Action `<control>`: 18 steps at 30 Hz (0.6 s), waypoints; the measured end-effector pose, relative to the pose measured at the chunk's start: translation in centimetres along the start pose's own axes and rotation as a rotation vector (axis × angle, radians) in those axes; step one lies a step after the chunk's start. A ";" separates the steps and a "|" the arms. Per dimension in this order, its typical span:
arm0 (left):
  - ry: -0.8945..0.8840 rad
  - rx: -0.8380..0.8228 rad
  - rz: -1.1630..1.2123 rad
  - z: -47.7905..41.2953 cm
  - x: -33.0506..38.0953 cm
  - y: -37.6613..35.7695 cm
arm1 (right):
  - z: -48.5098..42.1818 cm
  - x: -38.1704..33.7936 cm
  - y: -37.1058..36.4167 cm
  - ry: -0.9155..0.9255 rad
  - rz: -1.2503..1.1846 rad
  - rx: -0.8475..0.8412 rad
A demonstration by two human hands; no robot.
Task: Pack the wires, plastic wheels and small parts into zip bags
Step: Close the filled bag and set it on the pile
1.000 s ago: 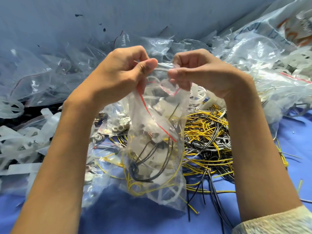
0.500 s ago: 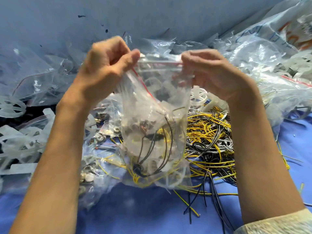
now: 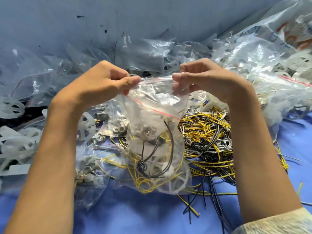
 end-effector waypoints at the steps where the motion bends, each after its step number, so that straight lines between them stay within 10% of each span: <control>1: -0.009 -0.034 -0.008 0.2 0.4 -0.1 | 0.1 -0.1 0.0 0.006 -0.006 -0.003; 18: 0.085 -0.160 0.080 0.4 0.4 -1.8 | 0.2 -0.8 0.1 0.017 -0.022 0.049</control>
Point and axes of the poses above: each hand's wrist, its own z-axis away from the middle knuckle, its own y-axis out of the back of the hand, x = y × z, the point moved 8 cm from there along -z, towards the middle knuckle, and after that the axes turned 14 degrees about z, right-handed, at the moved point
